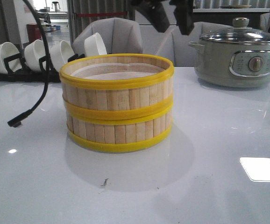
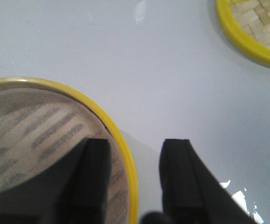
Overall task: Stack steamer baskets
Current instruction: 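Open the left gripper and raise it away from the stack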
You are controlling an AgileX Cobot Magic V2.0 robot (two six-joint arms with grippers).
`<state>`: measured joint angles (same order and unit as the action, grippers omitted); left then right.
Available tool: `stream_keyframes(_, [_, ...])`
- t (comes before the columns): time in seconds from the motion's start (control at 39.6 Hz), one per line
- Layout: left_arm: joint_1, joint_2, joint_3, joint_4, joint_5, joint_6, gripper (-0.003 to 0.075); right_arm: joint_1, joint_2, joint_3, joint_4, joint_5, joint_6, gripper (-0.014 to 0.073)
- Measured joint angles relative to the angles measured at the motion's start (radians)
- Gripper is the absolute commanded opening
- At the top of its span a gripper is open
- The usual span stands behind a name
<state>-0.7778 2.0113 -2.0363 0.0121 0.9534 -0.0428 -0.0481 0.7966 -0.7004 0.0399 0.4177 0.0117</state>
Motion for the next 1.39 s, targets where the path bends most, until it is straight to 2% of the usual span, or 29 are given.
stream_keyframes(0.05, [0.000, -0.008, -0.018, 0.007, 0.010, 0.000, 0.0109, 0.000, 0.000, 0.000, 0.000, 0.000, 0.000, 0.0423])
stream_keyframes(0.13, [0.011, -0.025, -0.029, 0.014, 0.015, 0.000, 0.0086, 0.000, 0.000, 0.000, 0.000, 0.000, 0.000, 0.0423])
stream_keyframes(0.3, [0.082, -0.103, -0.030, 0.016, 0.022, -0.008, 0.0087, 0.000, 0.000, 0.000, 0.000, 0.000, 0.000, 0.0423])
stream_keyframes(0.56, [0.270, -0.283, -0.033, 0.028, 0.024, -0.029, 0.0087, 0.000, 0.000, 0.000, 0.000, 0.000, 0.000, 0.0423])
stream_keyframes(0.71, [0.395, -0.423, 0.045, 0.035, -0.006, -0.052, 0.0087, 0.000, 0.000, 0.000, 0.000, 0.000, 0.000, 0.0423])
stream_keyframes(0.91, [0.562, -0.684, 0.333, 0.036, -0.111, -0.076, 0.0087, 0.000, 0.000, 0.000, 0.000, 0.000, 0.000, 0.0423])
stream_keyframes(1.06, [0.648, -0.915, 0.629, 0.036, -0.187, -0.078, 0.0087, 0.000, 0.000, 0.000, 0.000, 0.000, 0.000, 0.0423])
stream_keyframes(1.39, [0.680, -1.384, 1.209, 0.034, -0.391, -0.084, 0.0087, 0.000, 0.000, 0.000, 0.000, 0.002, 0.000, 0.0423])
